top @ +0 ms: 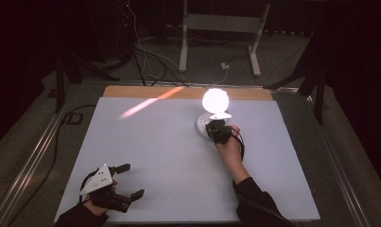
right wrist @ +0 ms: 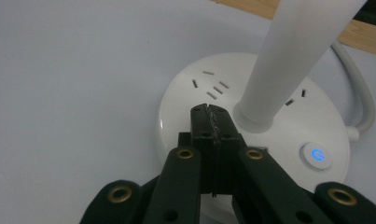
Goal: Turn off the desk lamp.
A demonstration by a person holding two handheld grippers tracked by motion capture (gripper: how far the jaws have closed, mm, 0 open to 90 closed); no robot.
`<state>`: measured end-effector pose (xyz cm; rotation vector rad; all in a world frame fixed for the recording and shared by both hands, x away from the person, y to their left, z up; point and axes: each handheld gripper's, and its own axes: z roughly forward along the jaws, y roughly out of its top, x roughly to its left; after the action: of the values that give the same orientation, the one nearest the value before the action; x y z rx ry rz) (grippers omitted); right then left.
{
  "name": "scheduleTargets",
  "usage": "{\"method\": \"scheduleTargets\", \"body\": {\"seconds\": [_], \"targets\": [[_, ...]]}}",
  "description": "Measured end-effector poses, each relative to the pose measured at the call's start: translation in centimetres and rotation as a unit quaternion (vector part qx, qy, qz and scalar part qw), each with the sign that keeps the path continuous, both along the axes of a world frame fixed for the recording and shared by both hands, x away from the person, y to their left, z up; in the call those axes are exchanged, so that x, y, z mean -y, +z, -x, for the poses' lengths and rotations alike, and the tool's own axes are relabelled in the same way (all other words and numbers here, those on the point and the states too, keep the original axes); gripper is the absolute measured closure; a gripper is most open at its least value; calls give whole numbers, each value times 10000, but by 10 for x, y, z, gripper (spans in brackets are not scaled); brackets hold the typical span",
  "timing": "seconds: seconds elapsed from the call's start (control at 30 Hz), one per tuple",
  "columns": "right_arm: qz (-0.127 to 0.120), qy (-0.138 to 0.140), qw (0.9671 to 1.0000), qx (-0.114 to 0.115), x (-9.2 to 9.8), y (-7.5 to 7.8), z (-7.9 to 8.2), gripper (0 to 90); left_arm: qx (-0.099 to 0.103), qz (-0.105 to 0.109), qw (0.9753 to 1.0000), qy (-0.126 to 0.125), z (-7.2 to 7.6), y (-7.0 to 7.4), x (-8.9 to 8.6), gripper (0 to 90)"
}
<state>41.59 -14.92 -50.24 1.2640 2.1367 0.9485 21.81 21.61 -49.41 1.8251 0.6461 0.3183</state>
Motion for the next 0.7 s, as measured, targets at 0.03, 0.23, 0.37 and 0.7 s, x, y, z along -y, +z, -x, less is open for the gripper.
{"method": "scheduleTargets", "body": {"seconds": [0.03, 0.23, 0.37, 0.7], "targets": [[50, -9, 10000, 11, -1, 0, 0, 900, 3, -1, 10000, 0, 0, 0, 0, 6], [-308, 94, 9995, 74, 3, 20, 5, 891, -8, 10, 10000, 14, -1, 0, -1, 6], [-505, 274, 9982, 169, 4, 36, 10, 809, 2, 9, 10000, 2, 0, 0, 0, 6], [-1020, 1059, 9891, -76, 4, 47, 18, 419, -6, 18, 10000, 8, 0, 0, -1, 6]]}}
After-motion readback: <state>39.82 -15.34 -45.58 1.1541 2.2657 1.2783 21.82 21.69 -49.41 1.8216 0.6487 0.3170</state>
